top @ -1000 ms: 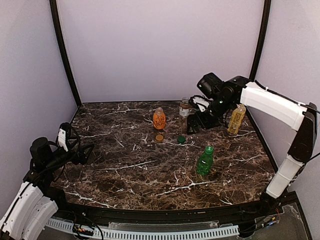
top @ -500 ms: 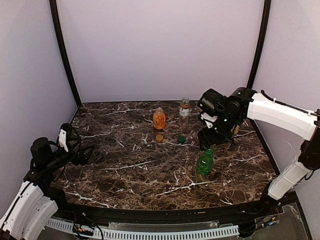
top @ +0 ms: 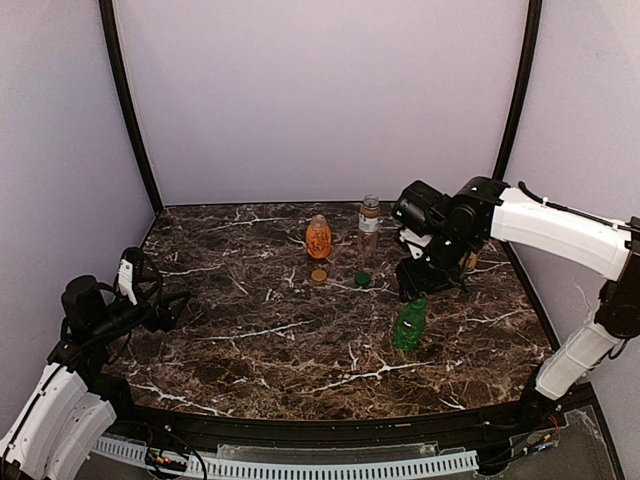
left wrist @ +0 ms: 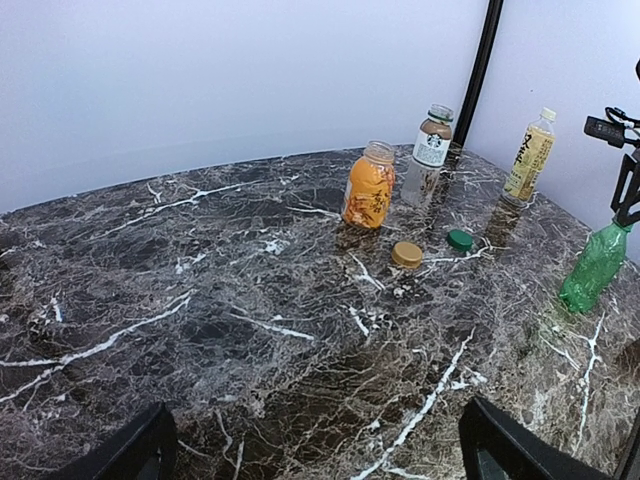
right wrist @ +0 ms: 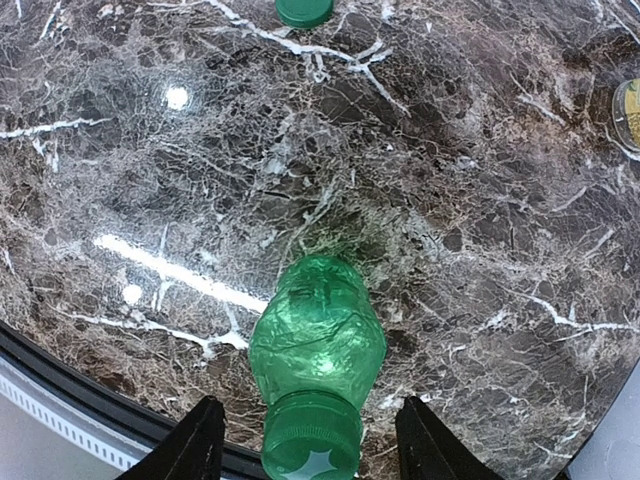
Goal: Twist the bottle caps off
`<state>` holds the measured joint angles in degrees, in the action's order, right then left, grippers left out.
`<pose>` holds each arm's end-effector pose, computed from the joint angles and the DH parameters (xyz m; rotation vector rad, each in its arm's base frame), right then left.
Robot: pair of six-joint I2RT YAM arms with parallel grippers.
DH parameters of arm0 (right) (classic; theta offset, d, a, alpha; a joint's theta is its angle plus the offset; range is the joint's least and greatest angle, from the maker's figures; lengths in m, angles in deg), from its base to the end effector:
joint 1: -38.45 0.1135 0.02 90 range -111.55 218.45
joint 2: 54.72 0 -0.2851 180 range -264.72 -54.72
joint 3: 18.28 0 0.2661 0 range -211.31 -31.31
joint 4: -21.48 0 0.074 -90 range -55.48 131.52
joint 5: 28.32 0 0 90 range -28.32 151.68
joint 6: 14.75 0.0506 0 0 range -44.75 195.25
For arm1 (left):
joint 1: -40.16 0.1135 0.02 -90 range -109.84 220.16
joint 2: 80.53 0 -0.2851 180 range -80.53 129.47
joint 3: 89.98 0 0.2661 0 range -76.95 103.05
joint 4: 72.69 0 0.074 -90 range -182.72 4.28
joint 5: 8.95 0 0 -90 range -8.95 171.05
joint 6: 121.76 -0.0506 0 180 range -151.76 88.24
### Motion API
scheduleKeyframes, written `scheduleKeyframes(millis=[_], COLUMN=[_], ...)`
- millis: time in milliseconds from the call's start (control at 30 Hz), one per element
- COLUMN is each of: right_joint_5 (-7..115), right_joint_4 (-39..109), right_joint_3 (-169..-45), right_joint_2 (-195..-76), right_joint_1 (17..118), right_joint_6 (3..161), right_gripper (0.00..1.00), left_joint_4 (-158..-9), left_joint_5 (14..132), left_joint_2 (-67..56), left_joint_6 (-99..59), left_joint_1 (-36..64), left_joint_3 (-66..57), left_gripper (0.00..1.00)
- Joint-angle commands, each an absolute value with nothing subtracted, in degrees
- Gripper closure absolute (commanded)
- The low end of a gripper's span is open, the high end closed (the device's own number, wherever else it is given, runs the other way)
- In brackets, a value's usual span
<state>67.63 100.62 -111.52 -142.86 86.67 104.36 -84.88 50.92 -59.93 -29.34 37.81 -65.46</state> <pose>0.2104 0.2277 0.3026 -0.4537 2.8205 0.1343 0.1340 -0.0309 0.2151 0.3895 1.6773 -0.5114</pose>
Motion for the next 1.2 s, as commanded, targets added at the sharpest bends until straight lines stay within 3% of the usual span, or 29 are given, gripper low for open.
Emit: scheduleKeyframes(millis=[0, 267, 533, 667, 800, 1033, 1167], right_joint_5=[67.2, 67.6, 65.0, 53.0, 41.5, 31.1, 26.8], right_joint_4=[101.6, 101.7, 101.4, 92.8, 77.5, 69.1, 68.3], right_joint_3=[-110.5, -110.0, -111.6, -114.9, -118.1, -137.4, -149.4], right_joint_2=[-143.2, -144.1, -144.0, -143.8, -146.4, -165.3, -173.4], right_joint_1=[87.5, 87.7, 87.9, 90.0, 90.7, 91.9, 92.9], right_joint_6=[105.6, 105.6, 103.5, 97.3, 95.3, 93.9, 92.5], right_gripper=[0.44, 0.58, 1.0, 1.0, 1.0, 1.0, 1.0], left_joint_4=[-83.6, -83.6, -83.9, -84.6, -84.4, -88.1, -98.5], left_joint_5=[49.7, 49.7, 49.1, 50.7, 44.0, 38.3, 41.4], left_joint_2=[-60.3, -60.5, -60.8, -62.1, -62.1, -60.9, -55.9], left_joint_6=[-28.5, -28.3, -30.5, -31.4, -32.8, -36.0, -53.0], left_joint_1=[38.2, 38.2, 38.2, 38.3, 38.2, 37.7, 33.9], left_joint_3=[-66.7, -66.7, -66.0, -65.2, -65.2, -61.9, -51.8], left_gripper=[0.01, 0.01, 0.02, 0.02, 0.03, 0.07, 0.05])
